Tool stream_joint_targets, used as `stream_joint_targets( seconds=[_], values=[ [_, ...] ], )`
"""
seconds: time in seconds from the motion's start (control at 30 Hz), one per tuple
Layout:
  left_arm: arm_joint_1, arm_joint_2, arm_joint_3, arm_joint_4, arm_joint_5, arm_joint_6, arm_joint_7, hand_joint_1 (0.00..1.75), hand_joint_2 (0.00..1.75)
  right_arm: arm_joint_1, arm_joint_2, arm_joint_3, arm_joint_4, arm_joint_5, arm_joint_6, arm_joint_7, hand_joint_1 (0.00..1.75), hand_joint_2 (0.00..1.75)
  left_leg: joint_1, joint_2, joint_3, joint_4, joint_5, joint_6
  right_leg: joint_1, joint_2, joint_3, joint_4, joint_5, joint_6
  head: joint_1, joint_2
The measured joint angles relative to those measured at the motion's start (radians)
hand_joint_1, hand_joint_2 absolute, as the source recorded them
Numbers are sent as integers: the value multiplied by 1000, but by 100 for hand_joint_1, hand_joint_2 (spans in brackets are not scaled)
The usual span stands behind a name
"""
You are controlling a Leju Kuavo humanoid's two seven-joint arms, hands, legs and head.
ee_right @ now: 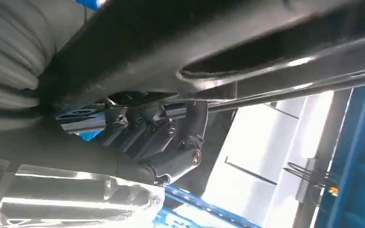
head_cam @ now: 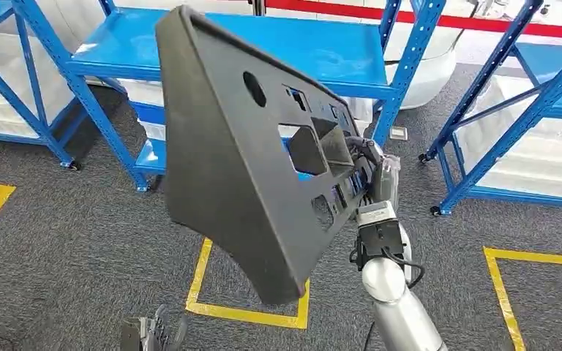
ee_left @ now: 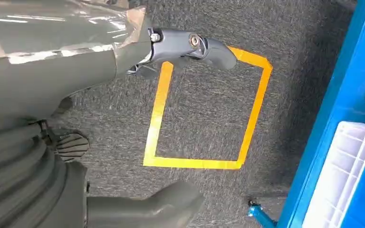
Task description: Take the parts from the cabinet and place them on the table.
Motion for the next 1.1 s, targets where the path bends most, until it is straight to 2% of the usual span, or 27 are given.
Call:
stream_joint_targets(
  seconds=[0.07, 0.1, 0.13, 0.17, 0.23, 0.27, 0.3, 0.37, 0.4, 0.43, 0.47, 0.53, 0.57, 0.6, 0.63, 0.67, 0.73, 0.77, 0.8, 0.87, 0.9, 0.93, 0.97, 1.0, 1.03, 1.07, 1.1],
  values=[
    [3, -1, 0, 2, 0, 0, 0, 0, 175, 8, -2, 0, 0, 0, 0, 0, 175, 175, 0, 2, -16, 1, 9, -1, -2, 0, -64, 156, -62, 1, 0, 0],
    [3, -1, 1, 3, 0, -1, 0, 0, 175, 12, -3, 0, 0, 0, 0, 0, 175, 175, 0, 2, -23, 3, 14, -2, -3, 0, -71, 184, -68, 10, 1, 0],
    [4, -1, 1, 3, 0, -3, 0, 0, 175, 14, -3, 0, 0, 0, 0, 0, 175, 175, 0, 2, -29, 5, 16, -4, -5, 0, -51, 159, -57, 20, 0, 0],
    [4, -1, 1, 3, 0, -5, 0, 0, 175, 14, -5, -1, 0, 0, 0, 0, 175, 175, 0, 2, -33, 9, 17, -6, -9, 0, -4, 87, -30, 32, 0, 0],
    [4, -1, 1, 3, 3, -8, 0, 0, 175, 14, -6, -3, -3, 2, -1, 0, 175, 175, 2, 1, -40, 26, 14, -12, -19, -3, 110, -114, 32, 50, 1, 0],
    [4, 0, 1, 3, 3, -9, 0, 0, 175, 14, -6, -4, -4, 2, -1, 0, 175, 175, -6, 1, -47, 32, 12, -20, -12, -1, 120, -131, 19, 40, 1, 0],
    [4, 0, 1, 3, 6, -12, 0, 0, 175, 18, -5, -4, -8, 4, -1, 1, 175, 175, -8, 1, -53, 39, 14, -24, -8, 2, 115, -135, 27, 31, 0, 0],
    [7, 1, 1, 4, 15, -17, 0, 0, 175, 22, -6, -6, -10, 6, 0, 2, 175, 175, -6, 1, -57, 38, 19, -31, -6, 3, 110, -128, 30, 22, -2, 0],
    [8, 2, 2, 4, 18, -18, 0, 0, 175, 22, -6, -6, -10, 6, 3, 2, 175, 175, -4, 1, -58, 40, 20, -34, -9, 3, 110, -130, 32, 16, 0, 0],
    [8, 2, 2, 4, 20, -19, 0, 0, 175, 20, -5, -6, -10, 8, 4, 1, 175, 175, 3, 0, -64, 50, 7, -39, -19, 2, 111, -133, 38, 5, -1, 0],
    [8, 2, 2, 4, 21, -19, 0, 0, 175, 18, -4, -6, -10, 8, 5, 0, 175, 175, 3, -3, -79, 87, -25, -45, -17, 2, 110, -133, 40, -2, -3, 0],
    [9, 2, 2, 4, 23, -20, 0, 0, 175, 18, -2, -6, -10, 9, 5, 0, 175, 175, 3, -4, -148, 244, -109, -54, -14, 1, 106, -133, 43, -10, -3, 0],
    [11, 3, 2, 4, 23, -20, 0, 0, 175, 18, -1, -6, -10, 9, 5, 0, 175, 175, 3, -4, -184, 323, -139, -57, -12, 1, 103, -133, 43, -10, -3, 0],
    [13, 4, 2, 4, 23, -20, 0, 0, 175, 18, -1, -6, -10, 11, 5, 1, 175, 175, 4, -4, -203, 365, -146, -56, -10, 1, 101, -132, 45, -13, -3, 0],
    [15, 4, 2, 4, 24, -20, 0, 0, 175, 19, -1, -6, -10, 19, 4, 2, 175, 175, 3, -4, -199, 358, -131, -53, -9, -3, 101, -132, 45, -13, -3, 0],
    [16, 4, 2, 4, 26, -20, 0, 0, 175, 19, -1, -6, -10, 29, 0, 3, 175, 175, 3, -4, -170, 301, -93, -48, -8, -4, 102, -132, 45, -13, -3, 0],
    [15, 4, 2, 4, 31, -20, 0, 0, 175, 18, -1, -6, -10, 41, -5, 3, 175, 175, 0, 9, -73, 118, -6, -31, -5, -6, 106, -132, 45, -13, -3, 0],
    [14, 5, 2, 3, 31, -20, 0, 0, 175, 18, -1, -6, -10, 43, -6, 3, 175, 175, -5, 29, -44, 61, -5, -23, -3, -9, 106, -133, 44, -13, -3, 0],
    [13, 4, 2, 3, 31, -20, 0, 0, 175, 18, -2, -7, -10, 44, -8, 3, 175, 175, -11, 28, -40, 47, -7, -22, 9, -12, 100, -130, 44, -11, -3, 0],
    [15, 4, 2, 3, 32, -20, 0, 0, 175, 19, -2, -8, -10, 45, -9, 4, 175, 175, -15, 17, -50, 51, -4, -19, 6, -24, 96, -131, 47, -7, -3, 0],
    [15, 5, 2, 3, 32, -20, 0, 0, 175, 18, -2, -8, -10, 47, -10, 4, 175, 175, -16, 10, -51, 46, 0, -13, 6, -31, 97, -135, 50, -1, -3, 0],
    [14, 4, 2, 3, 32, -20, 0, 0, 175, 17, -2, -9, -10, 47, -10, 4, 175, 175, -6, 7, -46, 31, 12, -5, 12, -30, 95, -130, 42, 5, -2, 0],
    [14, 2, 2, 3, 32, -20, 0, 0, 175, 17, -3, -11, -10, 46, -10, 4, 175, 175, -7, 4, -46, 26, 18, -1, 6, -22, 81, -109, 25, 5, -2, 0],
    [14, 2, 2, 3, 32, -20, 0, 0, 175, 16, -3, -13, -10, 46, -10, 4, 175, 175, -6, -1, -50, 26, 21, 4, 6, -14, 55, -49, -9, -3, 0, 0],
    [14, 1, 2, 3, 33, -20, 0, 0, 175, 17, -4, -14, -10, 46, -12, 4, 175, 175, -7, -7, -53, 26, 22, 5, 4, -10, 14, 41, -48, -8, 0, 0],
    [15, 1, 2, 3, 34, -20, 0, 0, 175, 19, -6, -13, -8, 46, -12, 4, 175, 175, -7, -12, -56, 26, 23, 6, 3, -8, -24, 123, -77, -9, 0, 0],
    [16, 1, 3, 3, 35, -20, 0, 0, 175, 20, -8, -13, -6, 45, -13, 4, 175, 175, -7, -19, -59, 26, 25, 6, 3, -7, -51, 181, -91, -4, 0, 0]
  ],
)
